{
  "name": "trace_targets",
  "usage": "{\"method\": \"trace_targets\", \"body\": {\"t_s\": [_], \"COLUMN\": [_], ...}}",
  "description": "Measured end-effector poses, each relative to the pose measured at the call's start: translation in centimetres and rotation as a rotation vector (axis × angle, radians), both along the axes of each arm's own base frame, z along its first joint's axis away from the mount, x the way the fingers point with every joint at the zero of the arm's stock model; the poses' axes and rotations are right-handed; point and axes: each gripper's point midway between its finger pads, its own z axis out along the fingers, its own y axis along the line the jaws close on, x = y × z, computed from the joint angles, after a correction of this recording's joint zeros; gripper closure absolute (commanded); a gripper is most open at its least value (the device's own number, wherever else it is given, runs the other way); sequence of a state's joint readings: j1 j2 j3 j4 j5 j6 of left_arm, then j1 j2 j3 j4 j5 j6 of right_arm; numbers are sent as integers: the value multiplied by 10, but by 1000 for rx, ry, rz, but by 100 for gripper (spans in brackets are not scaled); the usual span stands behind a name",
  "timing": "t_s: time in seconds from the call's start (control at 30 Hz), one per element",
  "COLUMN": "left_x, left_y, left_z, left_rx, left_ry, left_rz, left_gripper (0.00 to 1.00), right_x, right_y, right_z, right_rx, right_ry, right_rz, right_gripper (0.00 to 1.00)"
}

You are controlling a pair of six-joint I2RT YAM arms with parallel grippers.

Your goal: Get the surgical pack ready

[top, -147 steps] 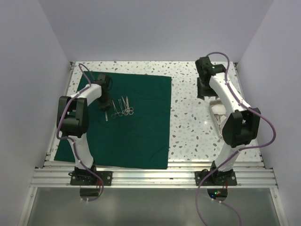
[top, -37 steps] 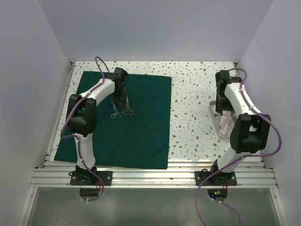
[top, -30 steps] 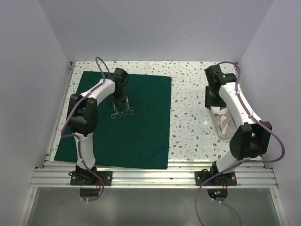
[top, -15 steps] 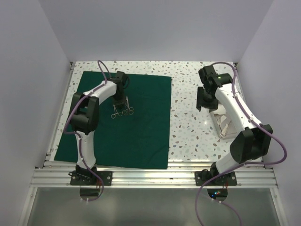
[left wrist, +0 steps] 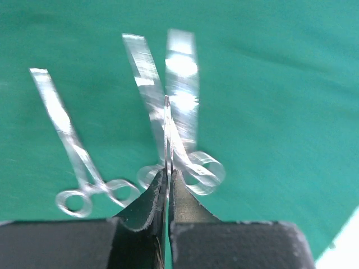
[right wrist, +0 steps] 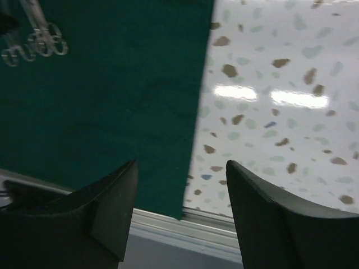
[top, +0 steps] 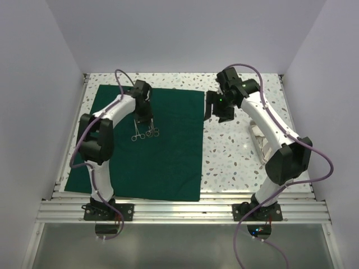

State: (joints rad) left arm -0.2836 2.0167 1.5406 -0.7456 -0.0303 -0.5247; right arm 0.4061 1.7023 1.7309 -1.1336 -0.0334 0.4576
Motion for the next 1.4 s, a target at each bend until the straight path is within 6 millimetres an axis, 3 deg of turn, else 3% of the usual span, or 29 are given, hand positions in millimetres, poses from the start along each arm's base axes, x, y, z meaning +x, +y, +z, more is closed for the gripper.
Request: {"method": "trace_targets", "body": {"t_s": [0.1, 0.3, 0.47, 0.67, 0.7, 0.9, 0.93, 1.0, 1.07, 1.1, 1.23, 1.33, 1.4], "left_x": [-2, -47, -73, -76, -76, -78, -78, -79, -80, -80, -73, -64, -55], "left_y": [-32, -99, -125, -135, -135, -137, -137, -138, -138, -138, -136, -128, -116], "left_z": [39, 103, 112, 130, 132, 135, 135, 134, 131, 130, 131, 122, 112], "left_rx": [-188, -678, -920, -1007, -1015, -1037, -1038, -1037, -1032, -1027, -985, -896, -785], "left_ry": [-83, -197, -167, -196, -201, -199, -199, -192, -183, -189, -217, -227, -218], "left_rz": [-101, -334, -413, -471, -477, -487, -488, -482, -485, -495, -500, -459, -398], "left_gripper": [100, 100, 100, 100, 100, 100, 100, 99, 78, 62, 52, 50, 50], "right_x": [10, 23, 31, 33, 34, 37, 36, 34, 33, 33, 38, 48, 54], "right_y": [35, 99, 128, 140, 142, 154, 156, 159, 162, 161, 133, 87, 40], "right_z": [-1, -13, -18, -24, -24, -34, -36, -37, -35, -35, -48, -53, -53], "right_rx": [179, 523, 604, 617, 615, 599, 598, 600, 601, 592, 409, 148, -90], "right_ry": [-10, 17, 39, 59, 59, 76, 82, 89, 89, 87, 59, 9, -39], "right_rz": [16, 34, 51, 35, 35, 42, 47, 52, 59, 59, 42, 10, -9], "right_gripper": [32, 27, 30, 40, 46, 61, 79, 100, 100, 100, 100, 100, 100]}}
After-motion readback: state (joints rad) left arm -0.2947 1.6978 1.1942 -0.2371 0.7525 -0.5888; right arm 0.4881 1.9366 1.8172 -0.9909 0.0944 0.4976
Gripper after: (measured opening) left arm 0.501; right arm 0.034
